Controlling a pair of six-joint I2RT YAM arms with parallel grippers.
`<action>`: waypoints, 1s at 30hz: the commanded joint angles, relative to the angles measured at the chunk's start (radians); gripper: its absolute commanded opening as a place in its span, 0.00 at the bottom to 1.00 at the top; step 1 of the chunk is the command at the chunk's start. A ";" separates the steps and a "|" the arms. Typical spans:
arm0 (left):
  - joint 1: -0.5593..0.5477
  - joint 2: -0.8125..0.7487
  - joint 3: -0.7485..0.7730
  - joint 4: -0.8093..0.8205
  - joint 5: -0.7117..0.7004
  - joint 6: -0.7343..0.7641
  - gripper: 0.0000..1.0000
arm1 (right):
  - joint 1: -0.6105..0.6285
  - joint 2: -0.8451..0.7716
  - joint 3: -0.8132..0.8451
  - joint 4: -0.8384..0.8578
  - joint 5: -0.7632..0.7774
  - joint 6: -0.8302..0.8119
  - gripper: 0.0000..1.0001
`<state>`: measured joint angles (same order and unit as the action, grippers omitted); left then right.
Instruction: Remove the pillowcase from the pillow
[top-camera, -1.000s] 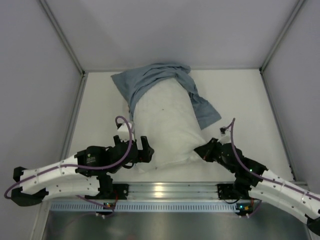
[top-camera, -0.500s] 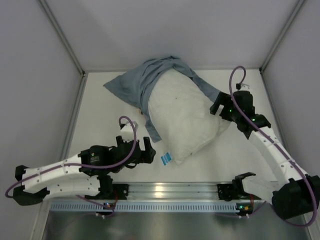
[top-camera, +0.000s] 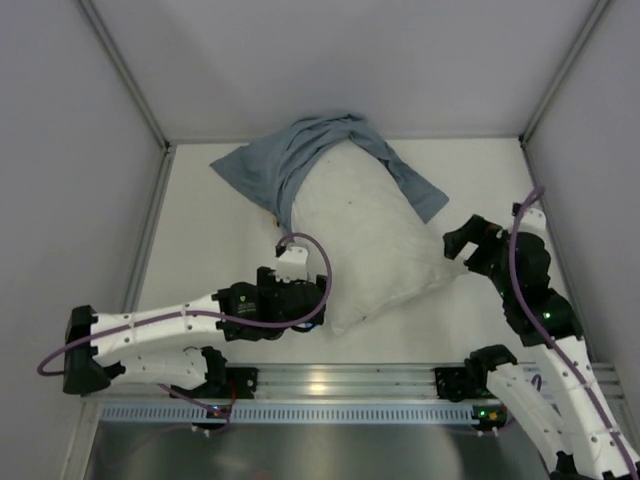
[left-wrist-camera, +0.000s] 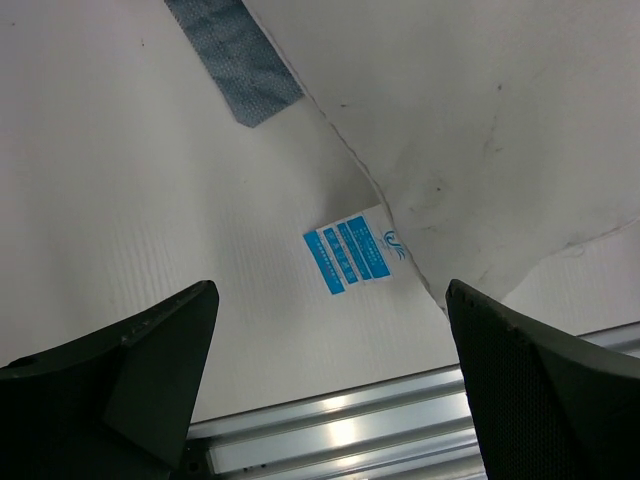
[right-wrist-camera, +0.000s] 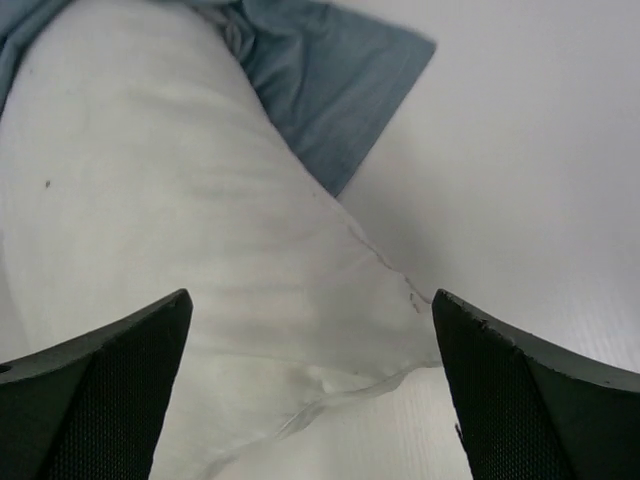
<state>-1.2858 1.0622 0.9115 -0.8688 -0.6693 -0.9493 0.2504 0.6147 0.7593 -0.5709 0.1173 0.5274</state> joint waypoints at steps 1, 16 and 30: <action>-0.003 0.041 0.052 0.042 -0.050 0.027 0.99 | -0.008 -0.090 0.050 -0.098 0.315 0.010 0.99; 0.115 0.149 -0.183 0.460 0.111 0.141 0.54 | -0.007 -0.076 -0.244 0.023 -0.585 0.108 0.98; 0.141 0.559 0.254 0.583 0.387 0.319 0.32 | -0.007 -0.181 -0.322 -0.029 -0.648 0.109 0.99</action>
<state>-1.1347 1.6577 1.1118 -0.3580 -0.3294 -0.6621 0.2481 0.4236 0.4641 -0.6292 -0.5049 0.6258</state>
